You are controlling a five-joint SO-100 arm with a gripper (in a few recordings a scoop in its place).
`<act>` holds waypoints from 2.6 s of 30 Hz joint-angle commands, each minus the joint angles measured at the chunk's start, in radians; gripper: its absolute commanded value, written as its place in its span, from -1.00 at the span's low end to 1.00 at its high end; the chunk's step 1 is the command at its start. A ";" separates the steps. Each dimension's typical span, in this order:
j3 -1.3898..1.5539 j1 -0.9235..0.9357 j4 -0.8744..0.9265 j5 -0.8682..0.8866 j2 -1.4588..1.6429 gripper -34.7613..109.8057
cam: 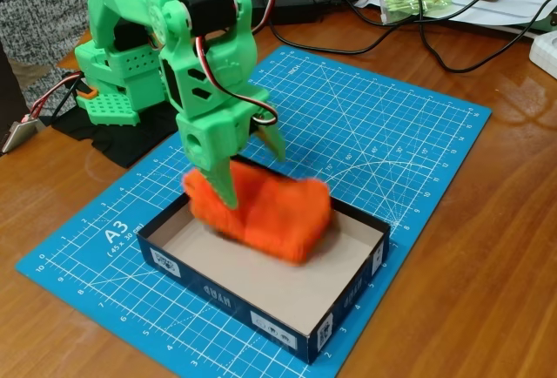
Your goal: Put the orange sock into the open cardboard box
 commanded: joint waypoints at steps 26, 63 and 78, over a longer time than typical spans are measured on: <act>1.425 -0.558 -0.488 1.858 1.307 -0.52; 2.207 -0.445 -0.476 1.902 2.292 -0.53; 2.203 -0.453 -0.479 1.905 2.276 -0.53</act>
